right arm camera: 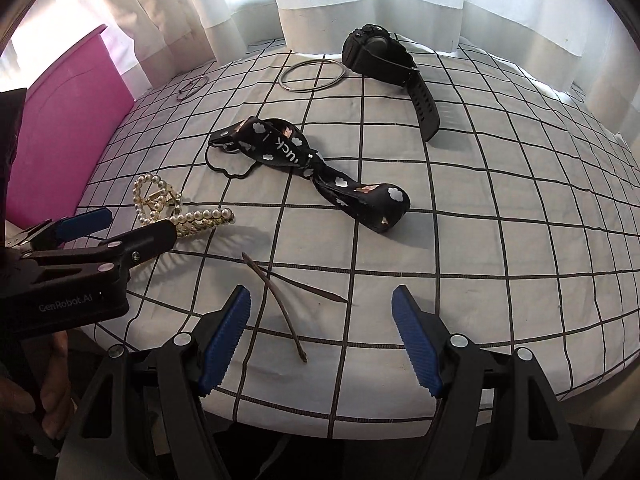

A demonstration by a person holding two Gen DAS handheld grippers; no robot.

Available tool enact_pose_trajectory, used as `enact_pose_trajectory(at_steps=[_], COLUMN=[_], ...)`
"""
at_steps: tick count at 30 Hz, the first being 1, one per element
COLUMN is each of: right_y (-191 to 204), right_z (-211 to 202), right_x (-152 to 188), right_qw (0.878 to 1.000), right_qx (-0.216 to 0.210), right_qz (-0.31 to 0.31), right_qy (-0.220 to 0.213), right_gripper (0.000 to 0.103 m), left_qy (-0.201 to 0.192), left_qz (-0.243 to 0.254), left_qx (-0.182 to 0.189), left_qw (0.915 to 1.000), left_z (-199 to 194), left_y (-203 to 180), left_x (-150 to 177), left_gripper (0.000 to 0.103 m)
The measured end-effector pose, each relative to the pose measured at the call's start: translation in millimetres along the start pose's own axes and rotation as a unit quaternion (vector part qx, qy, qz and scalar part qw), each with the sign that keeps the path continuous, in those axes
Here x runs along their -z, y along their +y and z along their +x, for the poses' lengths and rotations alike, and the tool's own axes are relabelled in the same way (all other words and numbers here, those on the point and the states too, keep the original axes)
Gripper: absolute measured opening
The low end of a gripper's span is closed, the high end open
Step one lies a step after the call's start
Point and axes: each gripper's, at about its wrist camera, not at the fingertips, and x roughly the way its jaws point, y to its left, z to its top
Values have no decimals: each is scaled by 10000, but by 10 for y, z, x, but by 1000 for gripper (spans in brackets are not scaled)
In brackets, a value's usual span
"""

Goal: Organize jewelry
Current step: 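Move the left gripper to the pearl hair clip while the right approaches the brown hair pin, then close the left gripper on the pearl hair clip while the right grasps the brown hair pin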

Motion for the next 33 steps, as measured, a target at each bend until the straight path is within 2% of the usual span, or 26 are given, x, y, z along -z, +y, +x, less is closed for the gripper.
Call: enact_pose_trajectory(at_steps=[5, 6, 9, 13, 26, 28, 30, 31, 32, 33], right_y=[165, 208, 189, 198, 162, 166, 147, 139, 124, 108], right_z=[53, 68, 76, 120, 108, 96, 66, 46, 29, 16], right_x=[36, 52, 60, 61, 30, 42, 42, 39, 30, 17], right_qw=[9979, 9967, 9978, 9972, 9975, 9974, 9974, 9972, 9972, 9971], right_qx=[419, 528, 430, 511, 436, 477, 498, 515, 526, 547], right_qz=[-492, -614, -495, -543, -552, -540, -512, -505, -491, -476], right_qy=[-7, -19, -85, -101, -56, -80, -135, -181, -212, -230], right_gripper=[75, 76, 83, 93, 93, 89, 81, 70, 56, 49], left_qy=[183, 105, -4, -203, -158, -157, -176, -203, -222, -233], left_qz=[24, 88, 182, 222, 276, 302, 332, 376, 436, 491], left_qx=[-55, -102, -166, -169, -143, -132, -106, -80, -47, -10], left_qw=[9998, 9999, 9997, 9994, 9994, 9993, 9992, 9991, 9988, 9985], left_z=[141, 131, 137, 129, 125, 112, 88, 69, 54, 41], left_y=[1, -17, -33, -37, -36, -47, -66, -89, -118, -142], left_x=[49, 63, 86, 124, 94, 91, 90, 91, 89, 87], left_gripper=[97, 97, 98, 98, 96, 92, 80, 75, 64, 53])
